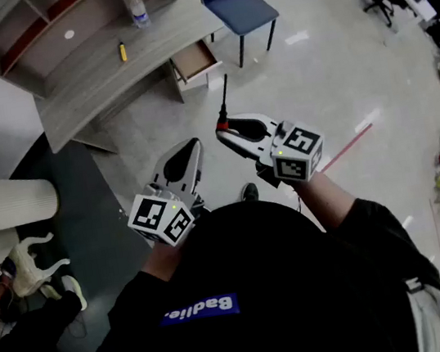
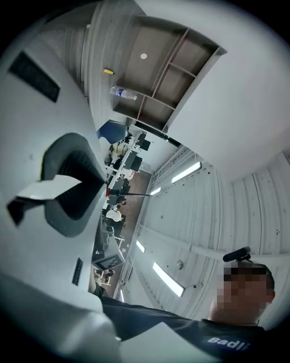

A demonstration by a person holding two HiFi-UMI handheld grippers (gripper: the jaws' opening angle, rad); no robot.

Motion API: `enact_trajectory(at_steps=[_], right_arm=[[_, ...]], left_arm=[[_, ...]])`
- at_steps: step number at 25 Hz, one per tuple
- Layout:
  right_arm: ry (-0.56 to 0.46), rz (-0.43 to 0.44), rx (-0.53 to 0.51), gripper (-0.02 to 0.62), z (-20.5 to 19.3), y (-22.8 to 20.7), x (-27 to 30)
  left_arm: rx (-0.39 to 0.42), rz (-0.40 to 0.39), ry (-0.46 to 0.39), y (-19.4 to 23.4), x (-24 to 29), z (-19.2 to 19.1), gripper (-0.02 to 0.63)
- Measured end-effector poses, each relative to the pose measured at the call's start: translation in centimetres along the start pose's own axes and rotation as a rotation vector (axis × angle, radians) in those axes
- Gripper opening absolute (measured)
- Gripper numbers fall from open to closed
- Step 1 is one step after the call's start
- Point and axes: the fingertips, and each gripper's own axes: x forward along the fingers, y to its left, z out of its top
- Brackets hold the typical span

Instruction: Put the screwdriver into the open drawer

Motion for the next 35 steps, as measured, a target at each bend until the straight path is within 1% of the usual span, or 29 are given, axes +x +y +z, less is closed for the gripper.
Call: enact_trajectory(at_steps=[7, 12, 21, 27, 32, 35], right_arm=[[-0.004, 0.0, -0.007, 0.114, -0.1, -0.4, -0.2], [0.001, -0.008, 0.008, 0.114, -0.2, -0.9, -0.9], [-0.001, 0.02, 0.006, 0.115, 0.2, -2.1, -2.4], [0.003, 0.054, 0.02, 0.115, 0.5, -3.4, -3.9], [0.01, 0.085, 0.015, 0.115, 0.6, -5.5, -5.7], [0.012, 0.089, 0.017, 0.115, 0.4, -6.7, -5.9]], left_arm=[[0.004, -0.008, 0.006, -0.1, 0.5, -0.3, 0.002], [0.009, -0.011, 0.009, -0.6, 1.1, -0.5, 0.002], [0.024, -0.015, 0.028, -1.6, 3.2, -1.0, 0.002], [0.021, 0.033, 0.02, -2.2, 4.9, -1.2, 0.002], [0.03, 0.074, 0.006, -3.2, 6.9, -1.7, 0.002], [0.032, 0.1, 0.001, -3.0, 7.5, -2.0, 0.002]])
